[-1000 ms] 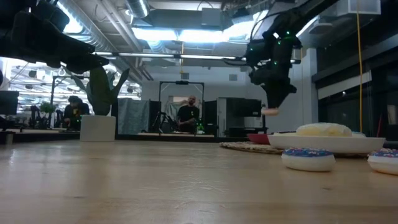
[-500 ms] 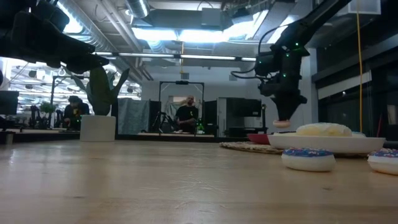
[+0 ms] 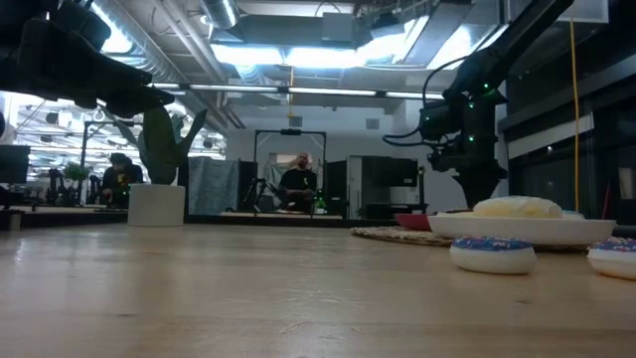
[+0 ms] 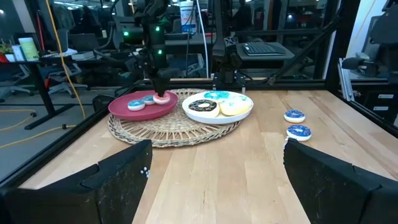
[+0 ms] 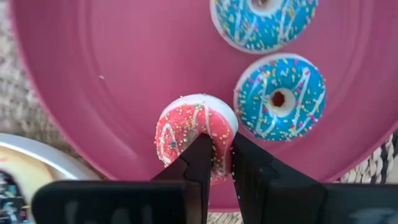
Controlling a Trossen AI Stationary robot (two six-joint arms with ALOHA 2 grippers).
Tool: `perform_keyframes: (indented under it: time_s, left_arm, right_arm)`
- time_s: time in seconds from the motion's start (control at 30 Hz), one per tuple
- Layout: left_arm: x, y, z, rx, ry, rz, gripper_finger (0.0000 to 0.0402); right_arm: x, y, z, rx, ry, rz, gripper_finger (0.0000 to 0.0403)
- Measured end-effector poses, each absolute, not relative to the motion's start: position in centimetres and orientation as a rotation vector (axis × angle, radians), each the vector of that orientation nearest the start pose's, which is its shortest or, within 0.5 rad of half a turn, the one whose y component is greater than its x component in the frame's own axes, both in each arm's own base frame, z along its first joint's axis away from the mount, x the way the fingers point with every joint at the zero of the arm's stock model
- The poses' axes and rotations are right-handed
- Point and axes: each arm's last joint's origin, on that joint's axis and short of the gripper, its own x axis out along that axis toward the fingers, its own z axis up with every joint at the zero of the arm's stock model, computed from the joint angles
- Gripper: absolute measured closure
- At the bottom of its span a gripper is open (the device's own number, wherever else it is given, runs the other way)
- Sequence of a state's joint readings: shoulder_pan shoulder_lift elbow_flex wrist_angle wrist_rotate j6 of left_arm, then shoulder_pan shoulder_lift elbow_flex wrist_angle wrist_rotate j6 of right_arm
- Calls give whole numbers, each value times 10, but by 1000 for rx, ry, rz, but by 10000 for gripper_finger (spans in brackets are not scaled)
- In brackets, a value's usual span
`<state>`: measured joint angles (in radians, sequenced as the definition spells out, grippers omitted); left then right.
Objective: Pick & Place donuts
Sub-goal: Put the small pink donut on the red plate, then put the right small dark blue donut on the red plate
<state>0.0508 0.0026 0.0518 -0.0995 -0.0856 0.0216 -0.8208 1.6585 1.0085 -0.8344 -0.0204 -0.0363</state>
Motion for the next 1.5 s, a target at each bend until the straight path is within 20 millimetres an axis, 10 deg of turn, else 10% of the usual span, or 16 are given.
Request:
perform_keyframes:
  time_s: [0.8,1.23,1.5]
  left_arm:
    - [94,7,171,22,52,136,48]
    - [94,7,171,22,52,136,48]
    - [94,7,171,22,52,136,48]
  right_arm:
    - [191,-204,166,578,1417,-597,341]
    - [191,-204,166,576,1413,-598,195]
    - [188,-204,180,489,1387,-651,178]
